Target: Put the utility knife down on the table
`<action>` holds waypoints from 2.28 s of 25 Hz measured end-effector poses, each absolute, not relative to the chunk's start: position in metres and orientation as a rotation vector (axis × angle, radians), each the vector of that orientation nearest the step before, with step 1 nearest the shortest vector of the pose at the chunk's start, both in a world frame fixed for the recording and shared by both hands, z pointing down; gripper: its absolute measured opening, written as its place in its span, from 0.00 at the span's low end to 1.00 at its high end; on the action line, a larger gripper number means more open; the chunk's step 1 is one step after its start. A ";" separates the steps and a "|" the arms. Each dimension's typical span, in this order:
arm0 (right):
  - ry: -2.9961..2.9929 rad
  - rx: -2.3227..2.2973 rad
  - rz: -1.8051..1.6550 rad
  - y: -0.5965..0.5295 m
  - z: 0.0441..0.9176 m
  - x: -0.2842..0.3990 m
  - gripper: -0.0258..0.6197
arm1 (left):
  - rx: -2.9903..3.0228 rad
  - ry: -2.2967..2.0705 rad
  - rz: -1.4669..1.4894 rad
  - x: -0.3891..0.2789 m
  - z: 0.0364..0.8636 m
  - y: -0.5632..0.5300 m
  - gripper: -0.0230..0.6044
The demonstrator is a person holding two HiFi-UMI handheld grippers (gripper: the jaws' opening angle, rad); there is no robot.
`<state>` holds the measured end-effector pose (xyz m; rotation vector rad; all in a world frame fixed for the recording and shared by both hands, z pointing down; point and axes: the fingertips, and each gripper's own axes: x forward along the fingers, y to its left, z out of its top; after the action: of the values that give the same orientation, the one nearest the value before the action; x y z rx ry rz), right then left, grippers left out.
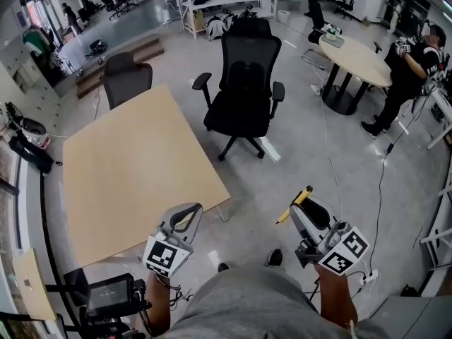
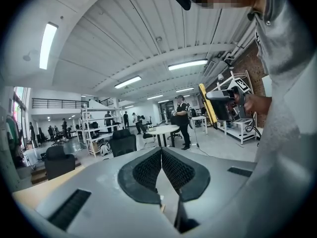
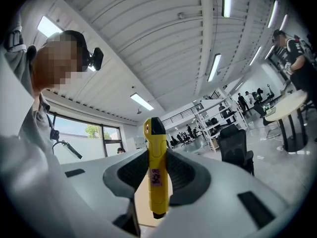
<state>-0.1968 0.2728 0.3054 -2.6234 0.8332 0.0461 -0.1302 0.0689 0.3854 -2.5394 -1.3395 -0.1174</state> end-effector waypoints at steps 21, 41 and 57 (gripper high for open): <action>0.883 -2.588 0.018 0.441 0.313 -0.153 0.22 | -2.544 -1.323 -0.163 -0.101 0.394 0.245 0.05; 0.979 -2.583 0.028 0.384 0.295 0.007 0.22 | -2.612 -1.249 -0.144 0.046 0.386 0.187 0.05; 1.188 -2.482 -0.059 0.337 0.301 0.125 0.22 | -2.711 -1.036 -0.252 0.119 0.403 0.134 0.05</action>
<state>0.1251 0.3369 0.3012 -2.4825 1.1876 -0.0588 0.1192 0.1343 0.4034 -2.7110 -1.0360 -0.2517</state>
